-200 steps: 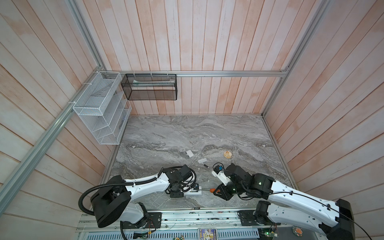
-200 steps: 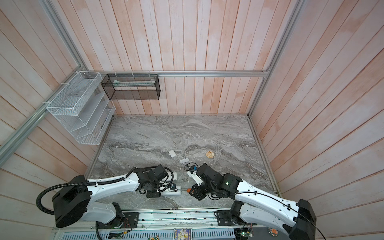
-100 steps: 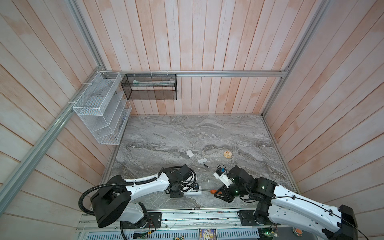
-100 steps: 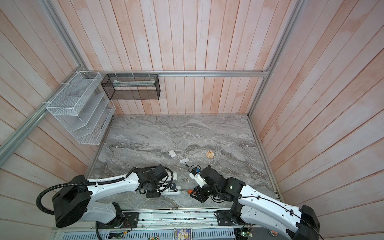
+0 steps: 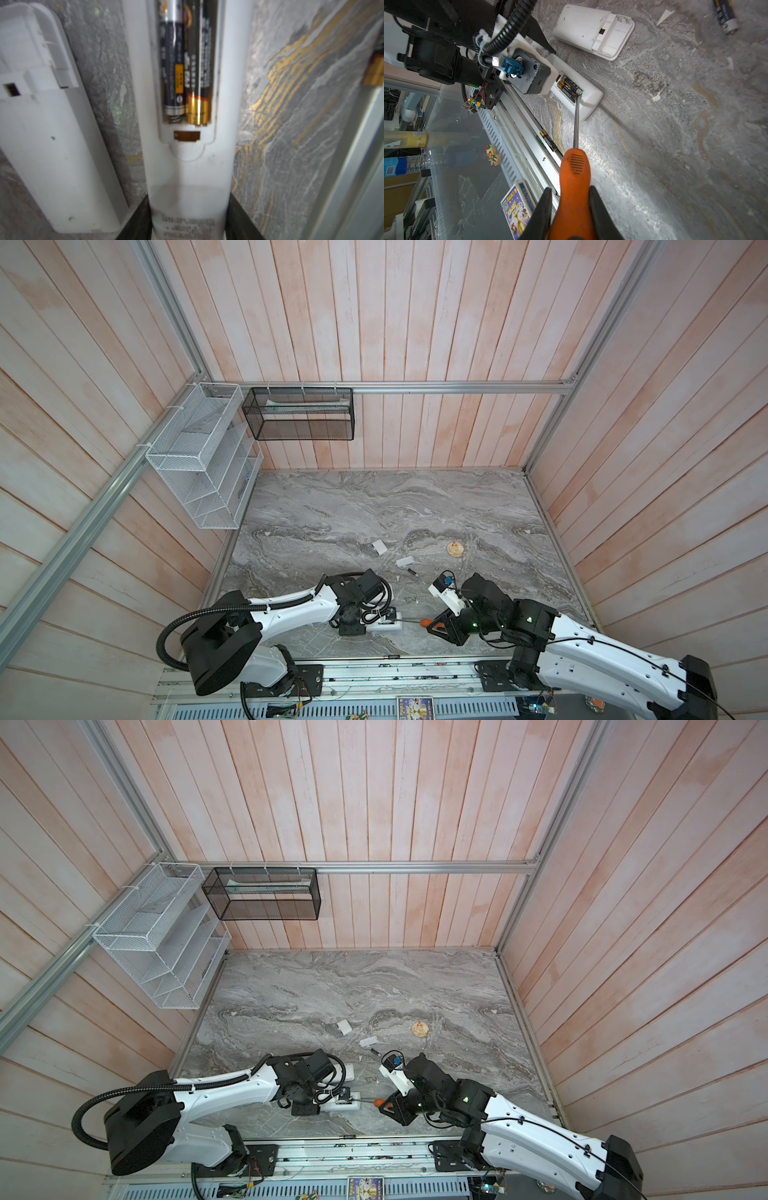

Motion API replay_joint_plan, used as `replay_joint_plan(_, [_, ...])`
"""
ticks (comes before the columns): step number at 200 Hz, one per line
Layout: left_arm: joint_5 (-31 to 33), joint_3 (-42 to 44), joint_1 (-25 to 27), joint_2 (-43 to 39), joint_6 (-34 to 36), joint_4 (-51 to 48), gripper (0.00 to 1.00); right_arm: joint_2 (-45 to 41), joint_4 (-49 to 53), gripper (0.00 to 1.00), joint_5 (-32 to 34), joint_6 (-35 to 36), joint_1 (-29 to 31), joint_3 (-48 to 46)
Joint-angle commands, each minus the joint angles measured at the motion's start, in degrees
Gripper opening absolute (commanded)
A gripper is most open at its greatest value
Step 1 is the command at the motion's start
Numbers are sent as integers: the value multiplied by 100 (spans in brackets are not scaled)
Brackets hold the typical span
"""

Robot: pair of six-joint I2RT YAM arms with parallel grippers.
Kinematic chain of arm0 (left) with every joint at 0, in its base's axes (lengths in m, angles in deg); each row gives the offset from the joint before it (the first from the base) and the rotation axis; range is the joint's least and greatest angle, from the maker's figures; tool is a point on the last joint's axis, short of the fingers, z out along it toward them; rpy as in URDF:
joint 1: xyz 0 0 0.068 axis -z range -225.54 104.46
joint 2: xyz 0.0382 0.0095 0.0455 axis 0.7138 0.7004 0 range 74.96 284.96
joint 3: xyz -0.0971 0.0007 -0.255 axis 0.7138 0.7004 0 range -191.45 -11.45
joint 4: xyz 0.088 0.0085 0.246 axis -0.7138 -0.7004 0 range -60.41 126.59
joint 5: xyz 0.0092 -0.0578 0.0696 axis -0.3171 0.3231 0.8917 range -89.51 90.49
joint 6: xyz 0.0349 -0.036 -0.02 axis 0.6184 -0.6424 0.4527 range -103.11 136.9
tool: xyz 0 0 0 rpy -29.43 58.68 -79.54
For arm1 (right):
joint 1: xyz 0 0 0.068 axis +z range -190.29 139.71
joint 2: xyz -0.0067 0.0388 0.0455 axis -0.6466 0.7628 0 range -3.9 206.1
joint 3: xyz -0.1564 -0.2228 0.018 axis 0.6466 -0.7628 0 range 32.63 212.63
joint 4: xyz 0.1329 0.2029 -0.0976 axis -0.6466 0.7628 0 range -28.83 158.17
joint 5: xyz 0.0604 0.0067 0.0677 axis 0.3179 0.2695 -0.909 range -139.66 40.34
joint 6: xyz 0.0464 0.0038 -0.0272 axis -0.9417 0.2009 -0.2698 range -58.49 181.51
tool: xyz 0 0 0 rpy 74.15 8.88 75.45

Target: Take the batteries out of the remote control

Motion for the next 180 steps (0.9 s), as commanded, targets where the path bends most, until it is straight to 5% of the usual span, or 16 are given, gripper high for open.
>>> replay_joint_plan(1, [-96,328,51,393,109,274,0,-177,-1439,0,-1061,185,160,290])
replay_joint_plan(110, [-135,281,-11,369,50,270,0,-55,-846,0,-401,271,161,490])
replay_joint_plan(180, [-149,119,-328,350,-179,377,0,-388,-521,0,-692,107,161,523])
